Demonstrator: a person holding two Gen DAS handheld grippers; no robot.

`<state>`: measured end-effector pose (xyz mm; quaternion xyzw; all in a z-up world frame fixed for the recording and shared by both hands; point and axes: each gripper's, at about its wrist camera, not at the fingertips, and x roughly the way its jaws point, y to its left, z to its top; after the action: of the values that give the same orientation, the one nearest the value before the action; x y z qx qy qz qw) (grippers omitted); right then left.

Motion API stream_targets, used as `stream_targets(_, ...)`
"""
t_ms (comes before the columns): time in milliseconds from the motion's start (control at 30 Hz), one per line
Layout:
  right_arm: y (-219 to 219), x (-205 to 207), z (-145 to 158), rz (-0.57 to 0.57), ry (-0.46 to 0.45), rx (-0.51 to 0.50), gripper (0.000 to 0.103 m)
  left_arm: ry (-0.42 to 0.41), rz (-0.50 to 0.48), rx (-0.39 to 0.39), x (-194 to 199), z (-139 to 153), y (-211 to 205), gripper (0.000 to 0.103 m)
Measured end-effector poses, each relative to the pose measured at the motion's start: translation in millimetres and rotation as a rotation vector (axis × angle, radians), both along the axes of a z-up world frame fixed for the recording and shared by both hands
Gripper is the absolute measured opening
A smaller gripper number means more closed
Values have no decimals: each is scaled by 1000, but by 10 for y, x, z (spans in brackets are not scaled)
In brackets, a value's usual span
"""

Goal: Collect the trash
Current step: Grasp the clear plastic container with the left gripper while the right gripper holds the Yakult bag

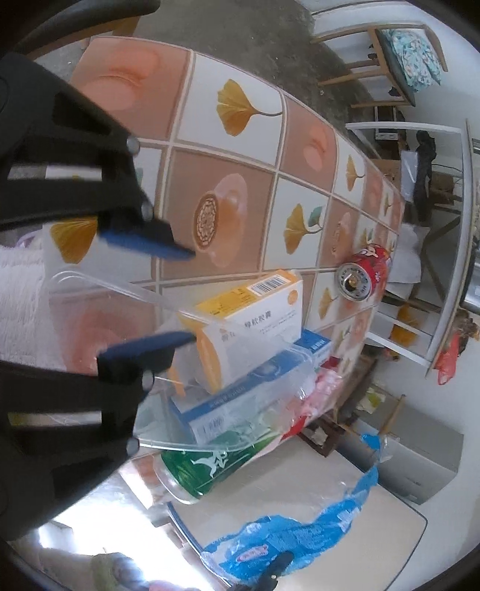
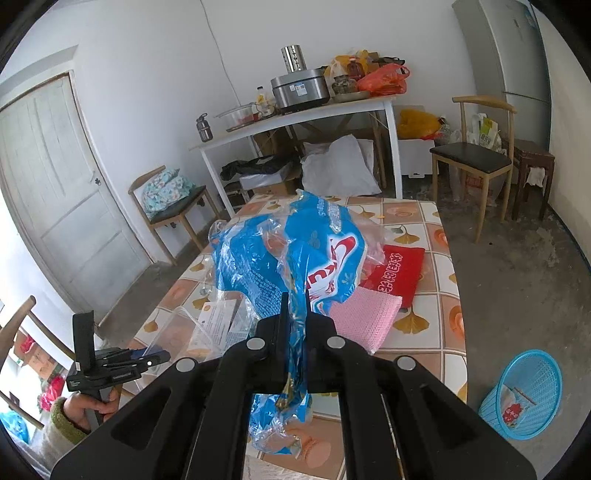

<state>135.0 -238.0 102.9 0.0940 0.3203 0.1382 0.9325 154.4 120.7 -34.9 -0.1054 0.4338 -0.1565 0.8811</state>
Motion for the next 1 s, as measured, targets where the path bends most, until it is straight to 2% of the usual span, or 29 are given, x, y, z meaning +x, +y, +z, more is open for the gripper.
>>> stream_targets(100, 5, -3, -1, 0, 1, -1, 4, 0, -7, 3, -3, -5, -5, 13)
stream_targets(233, 22, -3, 3, 1, -2, -5, 4, -15, -9, 2, -58, 27, -15, 3)
stream_targets(600, 108, -11, 37, 9, -14, -11, 4, -59, 59, -86, -298, 137, 112, 2)
stream_targets(1000, 158, -125, 168, 13, -60, -5, 4, -171, 100, -161, -544, 568, 240, 2)
